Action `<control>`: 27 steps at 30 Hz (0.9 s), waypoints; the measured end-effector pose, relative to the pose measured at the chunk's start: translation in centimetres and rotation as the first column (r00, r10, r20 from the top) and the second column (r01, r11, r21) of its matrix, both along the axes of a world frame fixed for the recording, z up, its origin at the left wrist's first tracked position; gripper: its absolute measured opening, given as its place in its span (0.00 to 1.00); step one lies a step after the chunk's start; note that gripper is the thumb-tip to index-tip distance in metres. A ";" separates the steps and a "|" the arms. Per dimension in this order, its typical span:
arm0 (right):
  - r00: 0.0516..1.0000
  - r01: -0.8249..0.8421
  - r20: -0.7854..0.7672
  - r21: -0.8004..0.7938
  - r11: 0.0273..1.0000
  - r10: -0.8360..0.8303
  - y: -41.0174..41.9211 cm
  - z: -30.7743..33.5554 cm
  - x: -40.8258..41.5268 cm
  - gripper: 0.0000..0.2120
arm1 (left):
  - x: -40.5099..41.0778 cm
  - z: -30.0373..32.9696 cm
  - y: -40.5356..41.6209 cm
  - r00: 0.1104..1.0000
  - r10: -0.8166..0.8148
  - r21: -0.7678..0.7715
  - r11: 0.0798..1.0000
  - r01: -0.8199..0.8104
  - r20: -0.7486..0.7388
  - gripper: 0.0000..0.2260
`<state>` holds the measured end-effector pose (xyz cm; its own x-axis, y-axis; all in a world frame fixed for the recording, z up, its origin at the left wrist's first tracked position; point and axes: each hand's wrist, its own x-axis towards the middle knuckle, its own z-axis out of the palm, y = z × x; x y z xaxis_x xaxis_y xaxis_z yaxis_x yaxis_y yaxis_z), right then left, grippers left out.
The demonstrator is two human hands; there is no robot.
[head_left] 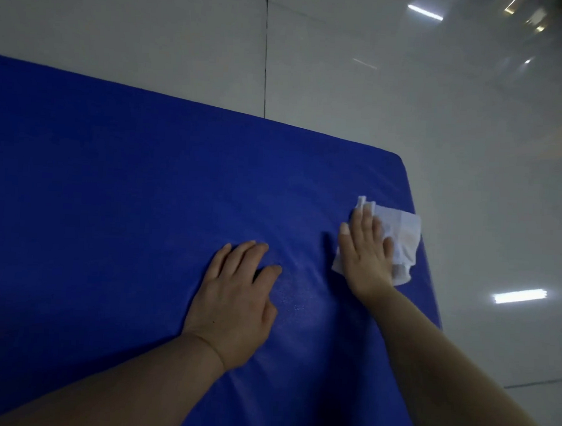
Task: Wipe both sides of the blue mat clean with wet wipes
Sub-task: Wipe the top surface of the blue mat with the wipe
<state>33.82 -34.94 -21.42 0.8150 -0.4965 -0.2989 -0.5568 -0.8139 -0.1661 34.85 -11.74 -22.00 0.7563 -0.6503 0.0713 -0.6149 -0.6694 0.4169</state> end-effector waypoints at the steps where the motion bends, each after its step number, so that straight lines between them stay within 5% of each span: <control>1: 0.999 -0.032 -0.003 0.036 0.999 0.032 0.2 0.1 -0.1 0.25 | 0.0 0.1 0.0 1.000 -0.001 0.002 1.000 0.001 -0.011 0.21; 9: 0.996 -0.037 -0.078 0.080 0.996 0.043 -0.4 0.9 0.0 0.24 | 2.0 0.7 0.3 0.996 0.063 -0.124 0.990 -0.071 -0.066 0.18; 15: 0.997 -0.049 -0.060 0.044 0.998 0.052 -0.3 1.0 -0.1 0.23 | 8.9 1.4 0.1 0.980 0.199 0.116 0.974 -0.196 -0.017 0.23; 20: 1.000 -0.004 -0.012 -0.016 1.000 0.004 0.1 0.5 -0.1 0.31 | 9.0 0.3 0.2 0.985 0.170 0.128 0.977 -0.168 -0.005 0.23; 23: 0.998 0.058 -0.015 -0.018 0.998 -0.058 0.8 0.6 0.7 0.25 | 9.5 -0.2 0.2 0.987 0.159 0.123 0.980 -0.159 0.009 0.25; 27: 0.956 -0.280 0.104 0.064 0.958 0.273 2.3 1.3 3.2 0.33 | 9.5 -0.5 0.2 0.988 0.150 0.156 0.976 -0.152 0.023 0.26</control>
